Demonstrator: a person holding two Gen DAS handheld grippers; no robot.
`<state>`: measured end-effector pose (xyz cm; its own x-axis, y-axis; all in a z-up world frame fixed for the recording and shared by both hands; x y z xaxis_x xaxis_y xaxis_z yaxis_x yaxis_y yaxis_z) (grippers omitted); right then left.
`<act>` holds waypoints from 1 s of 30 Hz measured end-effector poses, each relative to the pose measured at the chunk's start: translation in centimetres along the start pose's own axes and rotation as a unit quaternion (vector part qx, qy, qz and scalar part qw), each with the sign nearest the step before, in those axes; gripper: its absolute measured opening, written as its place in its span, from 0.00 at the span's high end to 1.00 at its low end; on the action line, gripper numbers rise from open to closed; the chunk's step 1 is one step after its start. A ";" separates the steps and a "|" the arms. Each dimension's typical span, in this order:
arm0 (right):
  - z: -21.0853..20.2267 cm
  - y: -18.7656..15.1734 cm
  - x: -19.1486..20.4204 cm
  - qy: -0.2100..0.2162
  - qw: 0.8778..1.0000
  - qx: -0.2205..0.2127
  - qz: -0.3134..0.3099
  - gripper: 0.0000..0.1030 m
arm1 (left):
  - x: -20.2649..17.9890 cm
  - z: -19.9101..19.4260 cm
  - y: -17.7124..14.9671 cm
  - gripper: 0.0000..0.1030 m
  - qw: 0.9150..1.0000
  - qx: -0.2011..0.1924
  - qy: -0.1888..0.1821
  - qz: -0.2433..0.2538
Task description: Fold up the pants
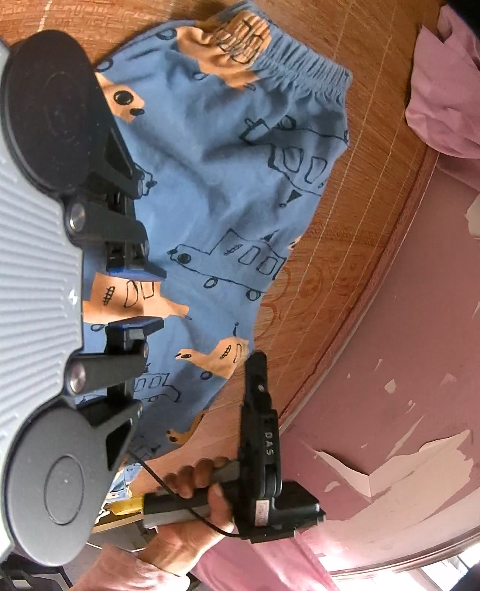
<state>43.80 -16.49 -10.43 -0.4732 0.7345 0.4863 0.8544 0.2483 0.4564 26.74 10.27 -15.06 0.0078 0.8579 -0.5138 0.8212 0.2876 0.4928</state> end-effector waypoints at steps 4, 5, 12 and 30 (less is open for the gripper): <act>-3.8 -0.3 1.9 -0.023 0.997 -0.009 -0.080 0.81 | -0.6 0.4 0.6 0.72 1.000 0.009 -0.002 -0.009; -4.8 -1.3 2.6 -0.007 0.996 -0.007 -0.089 0.81 | -0.7 0.4 0.8 0.66 1.000 0.010 -0.004 -0.009; -5.6 -10.1 2.3 -0.111 0.981 0.041 -0.151 0.82 | -2.2 0.7 1.4 0.60 0.998 0.016 0.024 0.059; -19.7 -25.4 -3.2 -0.296 0.944 -0.145 -0.033 0.57 | -18.3 3.6 0.4 0.30 0.953 0.028 0.010 0.302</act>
Point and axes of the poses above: each gripper's, at about its wrist camera, not at the fingertips, and z roughly the way its jaws point, x to its left, y to its top, the point moved 1 cm from there along z, roughly the way its jaws point, and after that the axes turned 6 degrees about y, right-handed, at the moved point
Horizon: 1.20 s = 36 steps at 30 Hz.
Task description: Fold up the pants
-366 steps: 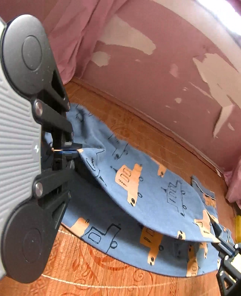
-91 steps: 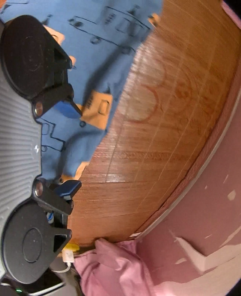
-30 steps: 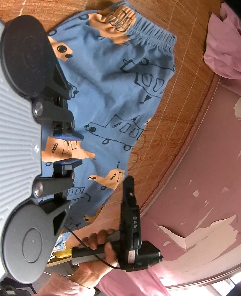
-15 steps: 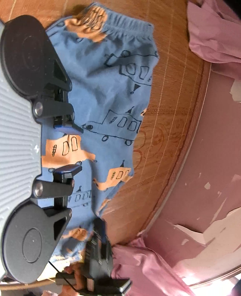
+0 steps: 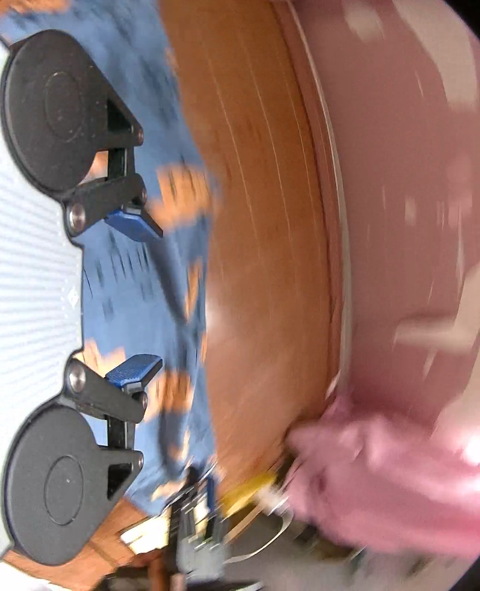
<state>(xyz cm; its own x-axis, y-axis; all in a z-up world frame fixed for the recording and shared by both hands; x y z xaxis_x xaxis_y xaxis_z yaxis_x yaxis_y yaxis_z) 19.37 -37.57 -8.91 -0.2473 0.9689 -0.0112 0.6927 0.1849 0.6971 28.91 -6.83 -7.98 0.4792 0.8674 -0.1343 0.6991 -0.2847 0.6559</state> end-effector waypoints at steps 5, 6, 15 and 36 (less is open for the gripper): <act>1.8 1.1 -2.1 0.086 0.993 0.027 -0.081 0.64 | -6.9 3.9 1.9 0.30 0.991 0.002 -0.038 0.125; 2.3 1.4 -2.0 0.111 0.988 0.036 -0.098 0.66 | -7.8 4.6 2.4 0.30 0.989 0.004 -0.046 0.138; 5.7 2.9 -1.8 0.208 0.951 0.105 -0.205 0.67 | -12.9 8.9 2.8 0.24 0.961 0.027 -0.067 0.266; -0.6 -1.6 -5.6 -0.048 0.998 -0.041 0.005 0.65 | -9.7 7.4 0.1 0.09 0.974 0.001 0.041 0.221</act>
Point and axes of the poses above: each gripper's, at about its wrist camera, not at the fingertips, and z roughly the way its jaws point, x to its left, y to its top, the point moved 1 cm from there along z, roughly the way its jaws point, and after that the axes turned 6 degrees about y, right-handed, at the moved point
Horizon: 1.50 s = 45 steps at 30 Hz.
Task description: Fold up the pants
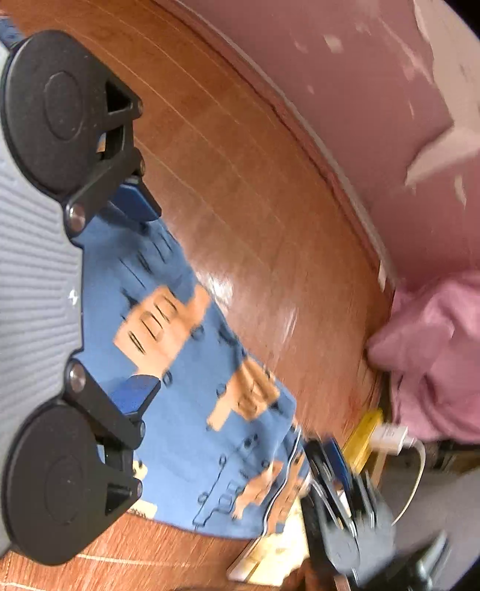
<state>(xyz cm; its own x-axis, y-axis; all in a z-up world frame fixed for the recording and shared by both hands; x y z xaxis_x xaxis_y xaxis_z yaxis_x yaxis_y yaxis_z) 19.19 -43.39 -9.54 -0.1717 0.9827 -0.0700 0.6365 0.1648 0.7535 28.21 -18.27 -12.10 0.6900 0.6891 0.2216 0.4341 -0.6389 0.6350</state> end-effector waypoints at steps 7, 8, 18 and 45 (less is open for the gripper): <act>-4.2 -6.1 -1.5 -0.067 0.990 0.009 0.124 0.64 | 3.5 -1.9 -4.9 0.07 0.990 0.008 0.068 -0.125; -4.1 -6.8 -1.2 -0.068 0.988 0.014 0.134 0.65 | 4.2 -1.9 -5.8 0.06 0.987 0.017 0.077 -0.140; -3.2 -5.6 2.0 -0.057 0.986 0.006 0.159 0.77 | 8.5 -4.4 -11.3 0.00 0.969 0.003 0.132 -0.208; -7.0 -8.9 3.2 -0.051 0.949 -0.016 0.311 0.47 | 5.3 -6.7 -1.9 0.04 0.986 -0.048 0.047 -0.152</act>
Point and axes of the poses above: each gripper's, at about its wrist camera, not at the fingertips, and z roughly the way its jaws point, x to its left, y to its top, the point moved 1 cm from there along z, roughly the way its jaws point, and after that the axes turned 6 degrees about y, right-handed, at the moved point
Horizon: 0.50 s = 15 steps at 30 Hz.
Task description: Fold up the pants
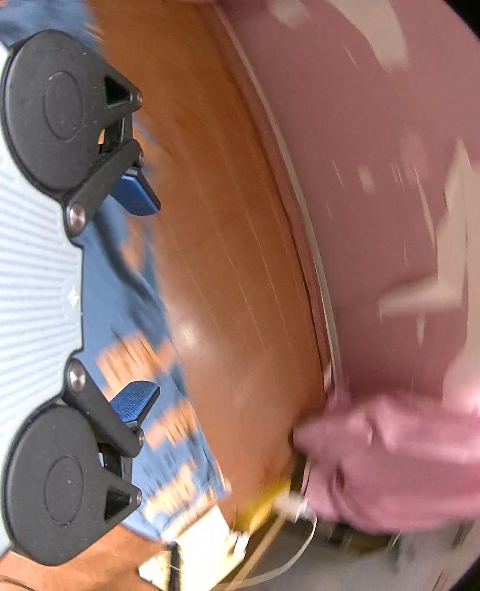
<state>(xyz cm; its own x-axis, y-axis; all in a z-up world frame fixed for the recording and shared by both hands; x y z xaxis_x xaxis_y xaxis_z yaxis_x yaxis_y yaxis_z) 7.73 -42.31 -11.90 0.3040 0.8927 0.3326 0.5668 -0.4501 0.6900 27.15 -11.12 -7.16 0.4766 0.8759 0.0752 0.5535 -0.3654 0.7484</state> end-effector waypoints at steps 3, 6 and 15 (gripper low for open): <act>0.4 -1.0 -0.9 0.014 0.999 0.013 0.025 0.58 | -4.9 2.6 4.4 0.04 0.997 0.024 -0.037 0.070; 0.9 -1.0 -1.1 0.032 0.999 0.008 0.040 0.63 | -9.6 4.7 8.0 0.05 0.984 0.059 -0.047 0.162; 1.2 -0.6 -1.6 0.061 0.992 0.005 0.110 0.62 | -19.9 10.3 11.1 0.11 0.940 0.096 -0.117 0.305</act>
<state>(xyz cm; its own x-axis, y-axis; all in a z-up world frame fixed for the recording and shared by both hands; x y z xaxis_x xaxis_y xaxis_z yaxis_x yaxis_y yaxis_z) 7.86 -43.47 -13.64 0.3261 0.7686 0.5504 0.5054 -0.6338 0.5856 30.81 -35.85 -7.15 0.8700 0.4005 0.2875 0.2317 -0.8469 0.4786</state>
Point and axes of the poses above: each gripper's, at about its wrist camera, not at the fingertips, and z roughly the way its jaws point, x to its left, y to its top, the point moved 1 cm from there along z, roughly the way its jaws point, and after that the axes turned 6 degrees about y, right-handed, at the moved point
